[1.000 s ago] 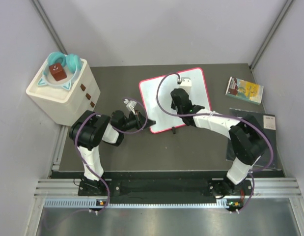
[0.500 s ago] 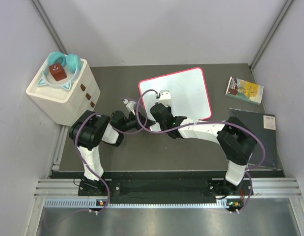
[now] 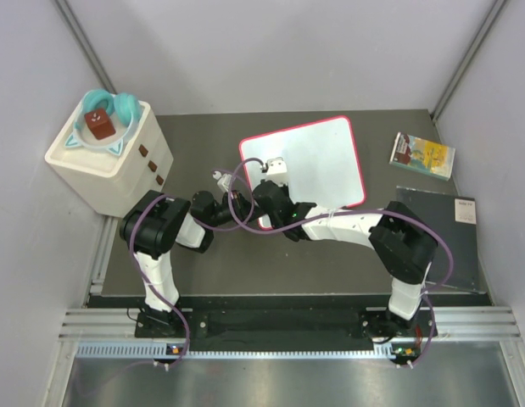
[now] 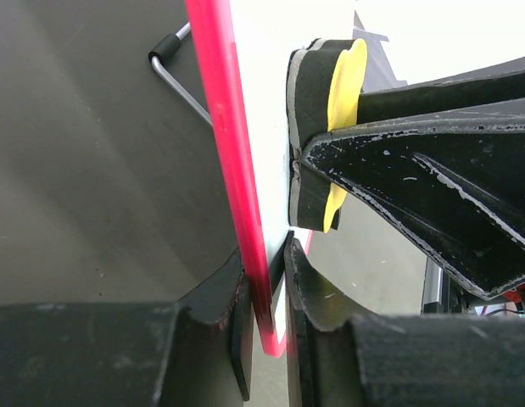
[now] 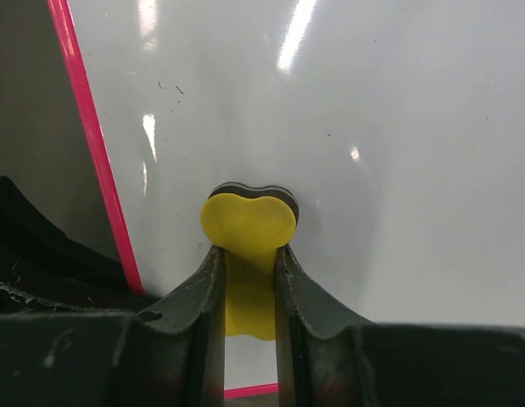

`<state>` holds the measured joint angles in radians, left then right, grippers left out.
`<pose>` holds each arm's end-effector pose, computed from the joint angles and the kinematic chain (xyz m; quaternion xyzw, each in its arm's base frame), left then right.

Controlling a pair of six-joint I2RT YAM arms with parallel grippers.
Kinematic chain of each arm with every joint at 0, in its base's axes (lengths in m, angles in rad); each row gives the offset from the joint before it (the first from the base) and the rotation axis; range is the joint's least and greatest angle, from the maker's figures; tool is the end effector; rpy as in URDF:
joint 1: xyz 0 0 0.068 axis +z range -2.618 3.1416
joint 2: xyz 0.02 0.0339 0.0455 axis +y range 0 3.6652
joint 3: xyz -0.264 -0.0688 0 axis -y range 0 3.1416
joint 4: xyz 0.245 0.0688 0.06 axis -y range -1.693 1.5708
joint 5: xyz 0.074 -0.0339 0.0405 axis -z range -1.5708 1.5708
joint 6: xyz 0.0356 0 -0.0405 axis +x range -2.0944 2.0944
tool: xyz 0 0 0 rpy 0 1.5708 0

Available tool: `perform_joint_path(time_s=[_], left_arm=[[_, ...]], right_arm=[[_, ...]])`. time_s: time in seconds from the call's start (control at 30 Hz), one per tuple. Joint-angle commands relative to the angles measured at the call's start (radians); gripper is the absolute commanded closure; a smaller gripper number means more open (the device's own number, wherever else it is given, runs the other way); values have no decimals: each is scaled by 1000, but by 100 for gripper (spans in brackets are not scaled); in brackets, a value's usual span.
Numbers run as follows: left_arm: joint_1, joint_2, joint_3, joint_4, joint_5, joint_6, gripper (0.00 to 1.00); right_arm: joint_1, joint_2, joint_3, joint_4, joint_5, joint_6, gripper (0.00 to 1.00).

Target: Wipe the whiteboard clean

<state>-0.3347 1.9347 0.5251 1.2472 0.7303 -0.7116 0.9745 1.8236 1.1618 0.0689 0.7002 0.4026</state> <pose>0.2866 -0.1248 0.1118 0.0937 0.7426 -0.5379 0.3879 0.2437 0.3182 0.2093 -0.0794 0.8410 0.0465 0.5331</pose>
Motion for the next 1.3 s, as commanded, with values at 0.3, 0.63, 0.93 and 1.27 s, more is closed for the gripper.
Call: perform_joint_path(time_s=[0.3, 0.63, 0.93, 1.27], left_arm=[[-17, -11, -19, 52, 41, 100, 100], [-17, -14, -20, 52, 38, 100, 100], [-17, -13, -19, 55, 38, 100, 100], [-17, -10, -20, 61, 35, 98, 100]], right_arm=[[-68, -6, -114, 8, -65, 27, 100], [-164, -101, -235, 15, -36, 19, 100], [-177, -211, -293, 49, -47, -44, 100], [-65, -426, -363, 45, -41, -140, 100]])
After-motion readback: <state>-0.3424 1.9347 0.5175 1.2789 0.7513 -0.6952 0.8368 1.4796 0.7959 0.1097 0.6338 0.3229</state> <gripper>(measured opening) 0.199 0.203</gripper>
